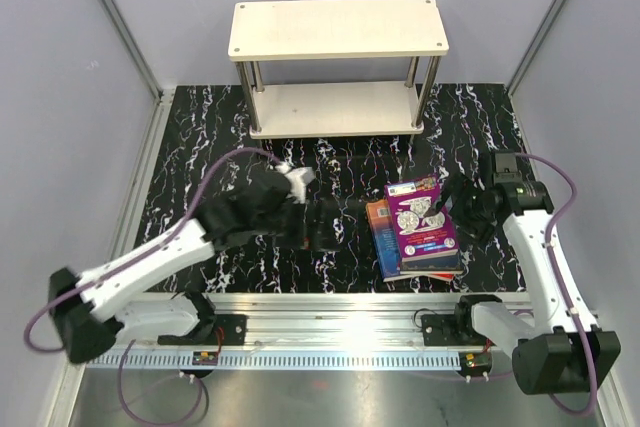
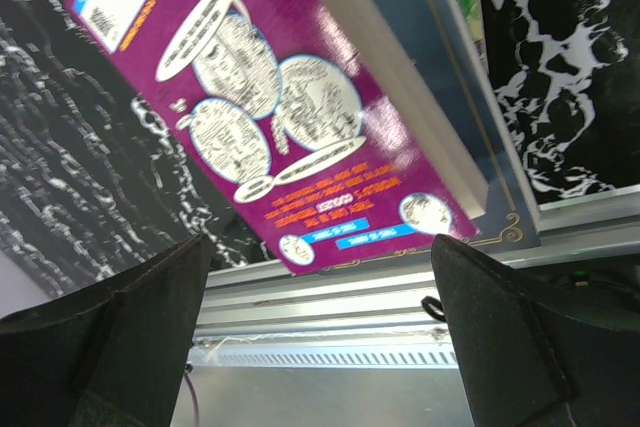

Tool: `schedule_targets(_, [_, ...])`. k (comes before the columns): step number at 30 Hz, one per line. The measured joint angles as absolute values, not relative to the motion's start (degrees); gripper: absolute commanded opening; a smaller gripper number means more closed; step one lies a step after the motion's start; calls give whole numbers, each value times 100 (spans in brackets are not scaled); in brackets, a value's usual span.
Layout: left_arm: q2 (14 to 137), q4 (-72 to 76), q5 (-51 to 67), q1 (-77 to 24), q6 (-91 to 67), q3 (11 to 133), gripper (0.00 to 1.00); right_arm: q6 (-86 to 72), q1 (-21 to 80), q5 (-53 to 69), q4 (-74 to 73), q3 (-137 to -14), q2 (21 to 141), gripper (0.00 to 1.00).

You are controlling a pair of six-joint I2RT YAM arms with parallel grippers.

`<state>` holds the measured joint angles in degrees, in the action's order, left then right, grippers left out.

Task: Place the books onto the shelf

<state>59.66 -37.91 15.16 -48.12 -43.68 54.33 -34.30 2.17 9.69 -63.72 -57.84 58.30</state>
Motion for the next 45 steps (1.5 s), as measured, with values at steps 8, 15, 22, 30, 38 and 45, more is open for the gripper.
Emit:
schedule_targets(8, [8731, -3148, 1170, -5859, -4665, 7498, 99, -3317, 211, 766, -6224, -5728, 6361, 100])
schedule_targets(15, [9865, -3046, 1007, -5887, -4731, 8560, 99, -3409, 207, 871, -5817, -5793, 7113, 99])
schedule_targets(22, [10696, -3035, 982, -5876, -4775, 8851, 99, -3277, 207, 836, -5743, -5887, 7406, 98])
schedule_targets(30, [11323, -2961, 1037, -5734, -4869, 8853, 99, -3028, 193, 556, -5804, -5935, 7570, 96])
schedule_targets(38, [11509, -2451, 1219, -5669, -5070, 8855, 99, -2871, 185, 661, -5813, -5948, 7758, 77])
schedule_targets(45, [11644, -2178, 1212, -5666, -5166, 9063, 99, -2689, 176, 915, -5765, -5944, 7828, 42])
